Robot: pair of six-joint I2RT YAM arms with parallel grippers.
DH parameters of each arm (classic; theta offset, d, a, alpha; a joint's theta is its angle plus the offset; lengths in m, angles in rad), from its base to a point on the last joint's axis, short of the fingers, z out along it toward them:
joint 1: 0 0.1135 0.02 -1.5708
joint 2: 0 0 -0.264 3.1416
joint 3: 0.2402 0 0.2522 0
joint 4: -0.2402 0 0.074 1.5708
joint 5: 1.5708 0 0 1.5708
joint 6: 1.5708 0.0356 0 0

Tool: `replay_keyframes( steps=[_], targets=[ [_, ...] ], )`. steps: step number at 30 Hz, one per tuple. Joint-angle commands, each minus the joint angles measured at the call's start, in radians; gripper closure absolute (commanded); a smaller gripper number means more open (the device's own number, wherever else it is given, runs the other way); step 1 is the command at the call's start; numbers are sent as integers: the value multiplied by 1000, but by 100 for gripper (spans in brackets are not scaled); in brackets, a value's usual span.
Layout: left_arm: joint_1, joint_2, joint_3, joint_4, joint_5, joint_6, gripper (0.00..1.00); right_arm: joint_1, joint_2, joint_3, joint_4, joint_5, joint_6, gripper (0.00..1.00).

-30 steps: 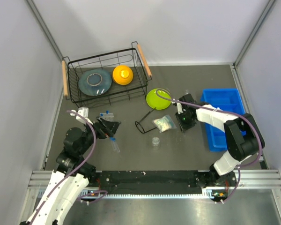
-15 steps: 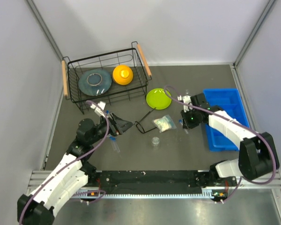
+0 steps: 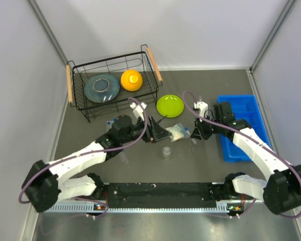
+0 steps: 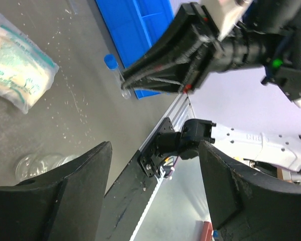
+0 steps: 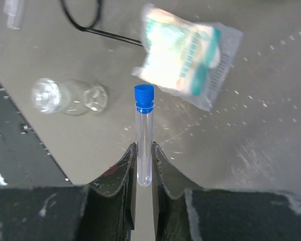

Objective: Organize the chemistry lab equipment

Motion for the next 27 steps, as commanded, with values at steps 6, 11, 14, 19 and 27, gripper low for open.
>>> replay_keyframes(
  steps=[6,11,14,19,27],
  targets=[
    [-71,262,268,-38,-25,-5,27,-4,-114,-17,36,-276,-41,90],
    [-97,342,322,-84,-33,-2,27,-4,-132,-17,36,-308,-41,90],
    [-105,363,339,-118,-46,1,27,-4,-137,-19,36,-325,-41,90],
    [-115,391,368,-154,-53,4,27,-4,-144,-23,37,-345,-43,90],
    [-129,429,400,-168,-59,6,37,-4,-146,-26,39,-363,-44,91]
  ],
)
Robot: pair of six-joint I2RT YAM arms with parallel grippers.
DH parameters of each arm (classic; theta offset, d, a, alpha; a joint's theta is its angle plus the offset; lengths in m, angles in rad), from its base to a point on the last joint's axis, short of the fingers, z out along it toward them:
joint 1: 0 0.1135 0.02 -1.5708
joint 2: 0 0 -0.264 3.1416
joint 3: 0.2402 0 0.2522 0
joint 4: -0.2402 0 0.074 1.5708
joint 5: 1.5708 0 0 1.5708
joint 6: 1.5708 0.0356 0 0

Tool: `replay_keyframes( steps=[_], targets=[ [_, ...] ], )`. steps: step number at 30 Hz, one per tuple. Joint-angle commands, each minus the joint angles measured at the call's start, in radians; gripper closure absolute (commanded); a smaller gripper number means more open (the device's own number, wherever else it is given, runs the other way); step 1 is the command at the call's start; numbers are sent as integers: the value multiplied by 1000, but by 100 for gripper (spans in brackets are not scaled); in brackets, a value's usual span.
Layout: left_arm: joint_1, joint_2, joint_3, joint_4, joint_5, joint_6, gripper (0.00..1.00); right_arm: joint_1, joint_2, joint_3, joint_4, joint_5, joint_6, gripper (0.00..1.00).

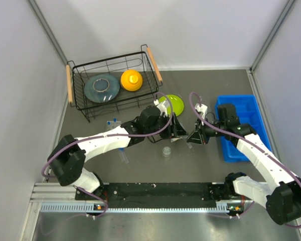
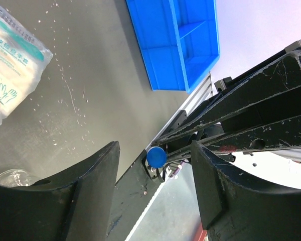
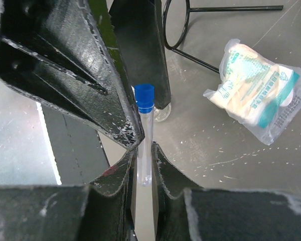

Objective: Organize the chemistry lab equipment

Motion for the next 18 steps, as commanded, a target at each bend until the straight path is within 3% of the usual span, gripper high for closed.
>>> replay_keyframes(
  steps=[1,5,10,16,18],
  targets=[
    [-10,17,50,11,-8,14,39,-5,-23,-3,37,-42,-25,91],
    [-11,18,49,11,-7,16,55,-4,-21,-3,38,-40,-25,91],
    [-11,15,43,8,-7,17,65,-4,-18,-4,38,-37,-28,91],
    [-11,-3,33,8,-13,19,90,-4,-23,-7,38,-38,-34,91],
    [-11,-12,23,10,-19,20,93,-5,-24,-10,35,-61,-55,89]
  ],
)
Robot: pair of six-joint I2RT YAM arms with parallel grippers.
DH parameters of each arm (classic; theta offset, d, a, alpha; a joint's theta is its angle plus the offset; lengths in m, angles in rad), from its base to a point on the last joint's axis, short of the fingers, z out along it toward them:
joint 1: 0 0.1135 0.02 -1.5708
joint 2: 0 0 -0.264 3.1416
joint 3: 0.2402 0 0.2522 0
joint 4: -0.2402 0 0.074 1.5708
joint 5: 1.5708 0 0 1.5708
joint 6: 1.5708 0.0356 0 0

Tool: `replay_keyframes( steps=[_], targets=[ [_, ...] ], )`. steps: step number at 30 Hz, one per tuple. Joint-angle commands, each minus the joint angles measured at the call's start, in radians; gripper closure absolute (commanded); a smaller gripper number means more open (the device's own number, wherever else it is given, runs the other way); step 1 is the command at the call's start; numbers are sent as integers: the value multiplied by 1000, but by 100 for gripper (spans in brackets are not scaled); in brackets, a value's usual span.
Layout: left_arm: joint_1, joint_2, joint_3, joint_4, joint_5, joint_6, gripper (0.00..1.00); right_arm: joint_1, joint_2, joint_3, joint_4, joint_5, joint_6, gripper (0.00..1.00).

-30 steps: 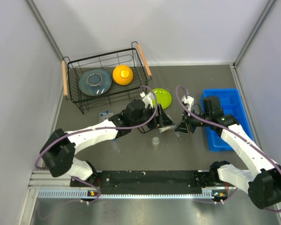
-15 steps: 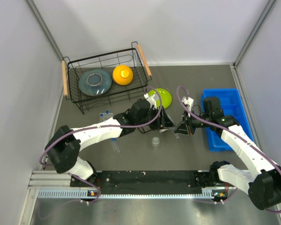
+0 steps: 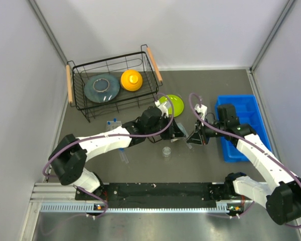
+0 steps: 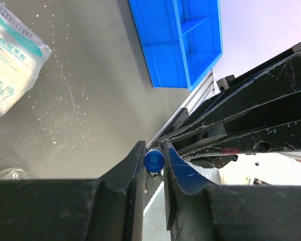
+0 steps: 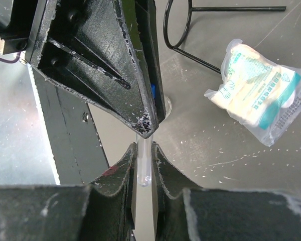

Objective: Organize the chemistry lab equipment

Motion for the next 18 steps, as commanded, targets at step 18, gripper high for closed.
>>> replay_keyframes(
  steps=[18],
  targets=[
    [100,-547,-126,-483,-706,275,95,-146,-67,45,-113,-94,-253,51]
  ],
)
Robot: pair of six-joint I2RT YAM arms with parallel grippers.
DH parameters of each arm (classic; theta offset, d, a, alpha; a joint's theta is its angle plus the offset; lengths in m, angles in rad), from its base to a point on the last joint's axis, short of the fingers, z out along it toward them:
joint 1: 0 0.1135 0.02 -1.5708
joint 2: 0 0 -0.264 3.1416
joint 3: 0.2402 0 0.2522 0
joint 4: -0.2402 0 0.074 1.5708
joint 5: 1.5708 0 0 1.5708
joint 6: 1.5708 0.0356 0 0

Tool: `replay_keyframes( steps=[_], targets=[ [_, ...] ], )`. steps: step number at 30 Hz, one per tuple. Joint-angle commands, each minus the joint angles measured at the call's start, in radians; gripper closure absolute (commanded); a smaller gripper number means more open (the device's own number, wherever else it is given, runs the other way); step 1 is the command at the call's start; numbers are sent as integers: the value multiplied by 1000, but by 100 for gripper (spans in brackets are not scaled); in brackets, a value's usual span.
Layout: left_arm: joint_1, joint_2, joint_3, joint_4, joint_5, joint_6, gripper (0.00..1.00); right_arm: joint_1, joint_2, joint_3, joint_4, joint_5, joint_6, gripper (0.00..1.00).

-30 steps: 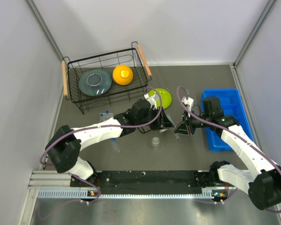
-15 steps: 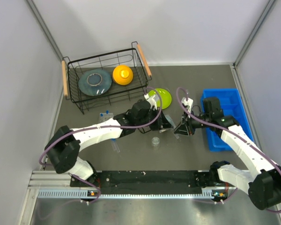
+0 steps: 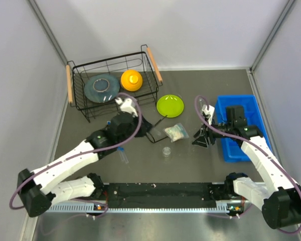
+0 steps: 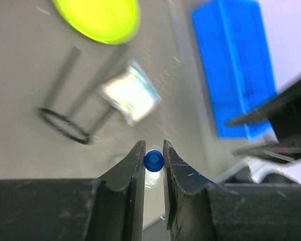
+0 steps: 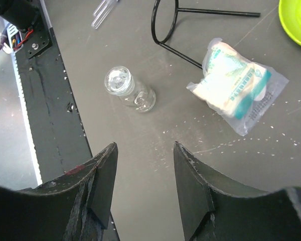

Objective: Organize the chemistry lab equipment

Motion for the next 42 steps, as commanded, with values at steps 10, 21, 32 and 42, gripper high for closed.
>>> replay_keyframes(
  steps=[10,21,32,42],
  targets=[
    [339,-212,-142,-177,-530,282,94,-42,-24,46,-14,-14,-67,50],
    [408,-45,-171,21,-518,324,94,-57,-1,49,-29,-19,-84,50],
    [408,81,-153,47,-359,351,93,-71,13,54,-34,-17,-86,49],
    [408,150,-115,52,-397,390,94,-72,13,52,-35,-17,-89,49]
  ],
)
